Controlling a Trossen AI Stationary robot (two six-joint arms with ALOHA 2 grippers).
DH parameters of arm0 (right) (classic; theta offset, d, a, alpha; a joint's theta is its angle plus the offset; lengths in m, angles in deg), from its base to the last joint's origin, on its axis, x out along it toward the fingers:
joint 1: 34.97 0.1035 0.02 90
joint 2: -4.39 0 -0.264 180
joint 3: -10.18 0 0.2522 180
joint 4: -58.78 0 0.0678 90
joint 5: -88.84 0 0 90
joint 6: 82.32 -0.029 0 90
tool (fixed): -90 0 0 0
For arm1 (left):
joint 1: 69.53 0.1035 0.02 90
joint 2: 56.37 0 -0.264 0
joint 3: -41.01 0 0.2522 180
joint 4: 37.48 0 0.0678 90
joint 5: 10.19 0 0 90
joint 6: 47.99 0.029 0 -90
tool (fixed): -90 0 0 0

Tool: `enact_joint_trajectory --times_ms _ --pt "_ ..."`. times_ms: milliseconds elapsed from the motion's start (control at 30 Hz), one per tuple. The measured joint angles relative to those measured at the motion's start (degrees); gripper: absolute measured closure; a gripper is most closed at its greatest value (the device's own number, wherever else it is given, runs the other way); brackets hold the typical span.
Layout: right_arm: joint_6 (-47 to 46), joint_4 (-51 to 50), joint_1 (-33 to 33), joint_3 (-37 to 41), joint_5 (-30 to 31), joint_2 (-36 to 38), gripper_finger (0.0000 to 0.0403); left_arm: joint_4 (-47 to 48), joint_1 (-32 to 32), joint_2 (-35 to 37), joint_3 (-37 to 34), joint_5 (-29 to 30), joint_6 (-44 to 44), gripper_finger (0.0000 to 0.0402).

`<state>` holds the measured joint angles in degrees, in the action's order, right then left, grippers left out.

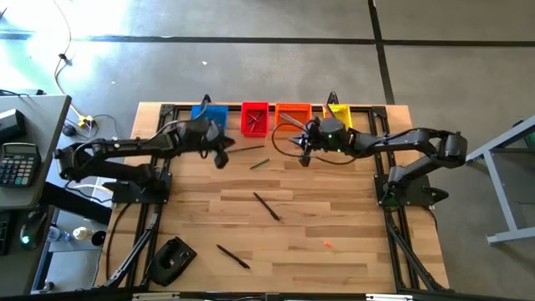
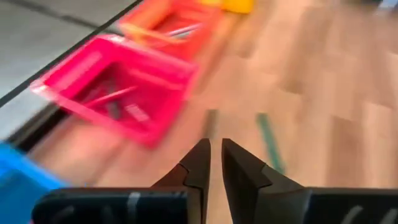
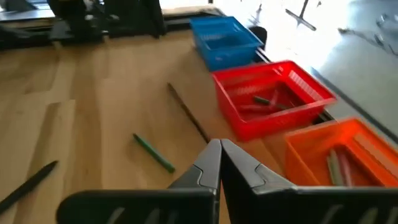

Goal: Sort crayons/erasers/pens/pencils in bins
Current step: Put the green crayon into the red bin

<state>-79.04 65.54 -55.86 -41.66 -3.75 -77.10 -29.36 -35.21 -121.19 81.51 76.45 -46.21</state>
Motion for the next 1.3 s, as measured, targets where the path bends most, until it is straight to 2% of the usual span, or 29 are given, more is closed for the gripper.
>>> enact_joint_trajectory --times_ms 167,367,900,1033,1300 --pt "1.82 8.67 1.95 3.92 -2.46 -0.26 0.0403 -1.54 -4.37 -0.45 -1.54 -1.56 1.86 0.0385" --pt "0.28 21.34 1.79 9.60 -6.08 -0.26 0.0403 -0.67 -5.68 -0.50 -1.66 -1.48 1.57 0.0385" --pt "3.16 22.58 1.78 10.95 -7.58 -0.26 0.0403 -0.59 -6.28 -1.30 -1.63 -2.18 -2.41 0.0338" --pt "3.16 21.66 2.07 10.95 -7.58 -0.26 0.0403 -0.77 -8.89 -2.85 -1.57 -2.02 -5.94 0.0329" --pt "3.09 21.12 2.17 10.95 -7.54 -0.26 0.0403 -4.53 -15.37 -8.21 -0.82 3.78 -11.22 0.0327"
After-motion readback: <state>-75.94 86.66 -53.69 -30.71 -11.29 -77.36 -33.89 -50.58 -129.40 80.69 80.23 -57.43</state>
